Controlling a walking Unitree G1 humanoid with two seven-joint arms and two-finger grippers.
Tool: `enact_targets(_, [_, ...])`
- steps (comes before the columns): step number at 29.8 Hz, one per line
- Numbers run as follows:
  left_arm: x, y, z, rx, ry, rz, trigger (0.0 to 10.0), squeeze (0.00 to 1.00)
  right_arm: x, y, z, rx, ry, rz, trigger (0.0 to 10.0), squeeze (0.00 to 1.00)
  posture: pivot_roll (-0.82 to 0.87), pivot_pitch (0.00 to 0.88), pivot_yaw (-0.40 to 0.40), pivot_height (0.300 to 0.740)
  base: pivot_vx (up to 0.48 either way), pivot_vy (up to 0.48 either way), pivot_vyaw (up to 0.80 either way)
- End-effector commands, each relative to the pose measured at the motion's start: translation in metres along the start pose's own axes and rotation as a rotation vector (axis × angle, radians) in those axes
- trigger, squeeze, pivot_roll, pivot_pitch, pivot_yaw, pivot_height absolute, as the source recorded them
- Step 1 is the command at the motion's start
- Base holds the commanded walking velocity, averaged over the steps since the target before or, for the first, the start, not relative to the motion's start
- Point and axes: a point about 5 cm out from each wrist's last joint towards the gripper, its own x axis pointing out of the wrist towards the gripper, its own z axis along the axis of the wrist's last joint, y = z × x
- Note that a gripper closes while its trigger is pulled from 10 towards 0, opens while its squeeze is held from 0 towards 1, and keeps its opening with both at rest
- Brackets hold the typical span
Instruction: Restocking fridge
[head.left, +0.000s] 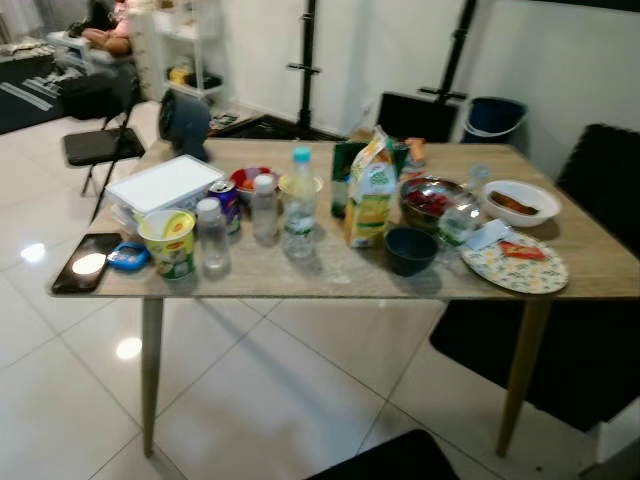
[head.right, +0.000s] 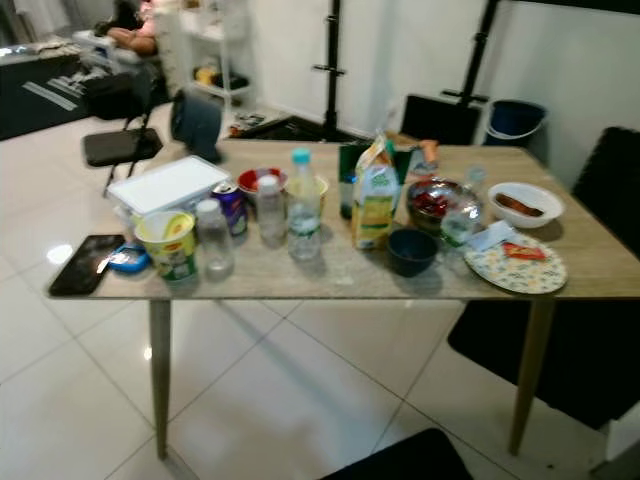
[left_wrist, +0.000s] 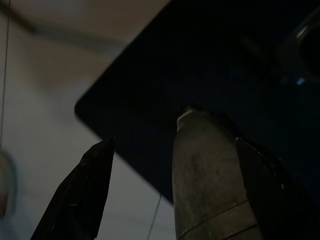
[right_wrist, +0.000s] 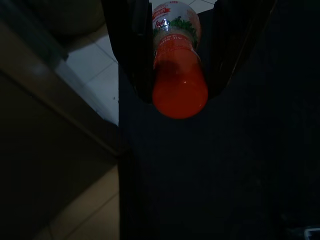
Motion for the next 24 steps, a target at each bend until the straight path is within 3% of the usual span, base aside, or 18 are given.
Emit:
enact_targets(1, [-0.001, -0.0053, -0.0121, -0.007, 0.049, -0.018, 10.0, 0.0, 0.0002, 0.0026, 0.002, -0.01, -0.005, 0.006, 10.0, 0.0, -0.06, 0.0, -0.021, 0.74, 0.0, 0.0, -0.8])
enact_targets(24, [-0.0011, -0.0064, -0.0126, -0.007, 0.052, -0.039, 10.0, 0.0, 0.0004, 0.0065, 0.0024, -0.039, -0.006, 0.019, 10.0, 0.0, -0.06, 0.0, -0.021, 0.74, 0.0, 0.0, -0.8])
